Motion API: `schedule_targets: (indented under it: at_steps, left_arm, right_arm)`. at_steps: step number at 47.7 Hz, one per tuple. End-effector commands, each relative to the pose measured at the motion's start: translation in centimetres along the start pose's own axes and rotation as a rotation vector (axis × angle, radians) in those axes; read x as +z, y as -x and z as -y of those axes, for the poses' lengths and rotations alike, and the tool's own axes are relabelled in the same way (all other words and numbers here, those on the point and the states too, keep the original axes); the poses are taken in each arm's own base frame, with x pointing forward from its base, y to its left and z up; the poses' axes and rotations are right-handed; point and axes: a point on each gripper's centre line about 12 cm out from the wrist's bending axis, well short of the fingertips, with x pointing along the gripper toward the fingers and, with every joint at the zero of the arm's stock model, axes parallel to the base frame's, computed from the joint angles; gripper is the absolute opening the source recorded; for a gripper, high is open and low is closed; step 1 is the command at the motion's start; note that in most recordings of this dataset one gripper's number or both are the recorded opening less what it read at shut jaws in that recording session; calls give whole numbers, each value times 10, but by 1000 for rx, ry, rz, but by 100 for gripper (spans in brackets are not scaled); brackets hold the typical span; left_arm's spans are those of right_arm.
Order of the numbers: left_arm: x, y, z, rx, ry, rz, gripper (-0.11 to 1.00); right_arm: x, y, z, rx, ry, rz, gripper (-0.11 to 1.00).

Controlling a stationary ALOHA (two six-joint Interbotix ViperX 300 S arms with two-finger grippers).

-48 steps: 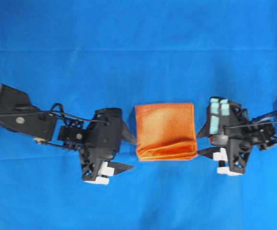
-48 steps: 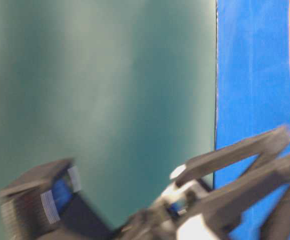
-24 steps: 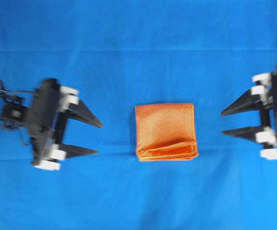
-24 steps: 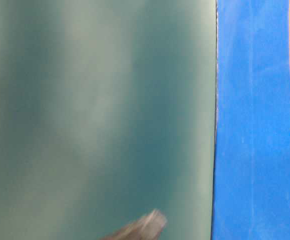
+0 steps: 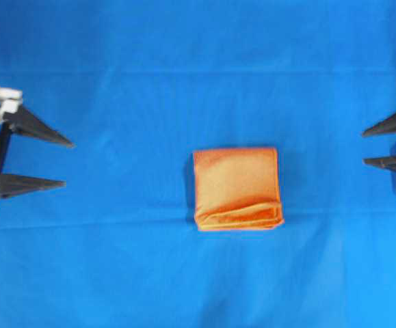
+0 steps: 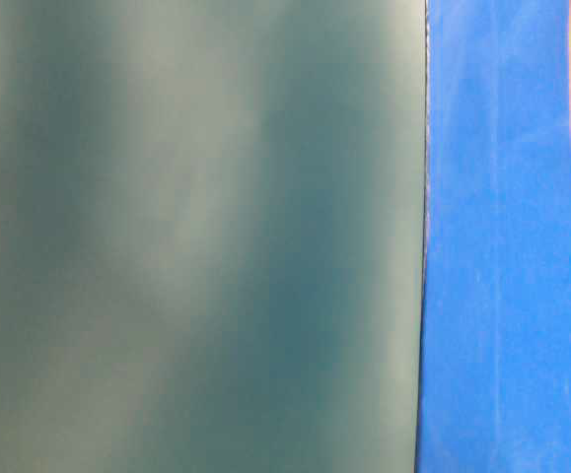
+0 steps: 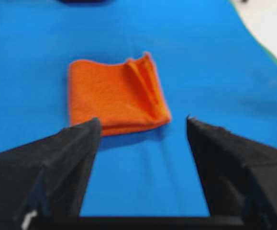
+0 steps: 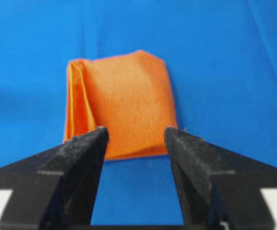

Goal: Fold the orange towel.

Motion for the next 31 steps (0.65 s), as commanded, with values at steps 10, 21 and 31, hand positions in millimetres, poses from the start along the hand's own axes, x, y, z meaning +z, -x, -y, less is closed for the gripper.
schedule_targets:
  at_steps: [10,21,31]
  left_arm:
    - [-36,33,-15,95,17,62,66]
    - [-45,39,-17,110,20,63,65]
    - [-47,39,-17,110,20,55,65]
  right_arm:
    - [-23,0,9,-22,-11,25,57]
    - [-27,-4,13,-46,-25,21,57]
    - [-28,-5,13,-46,-26,19,57]
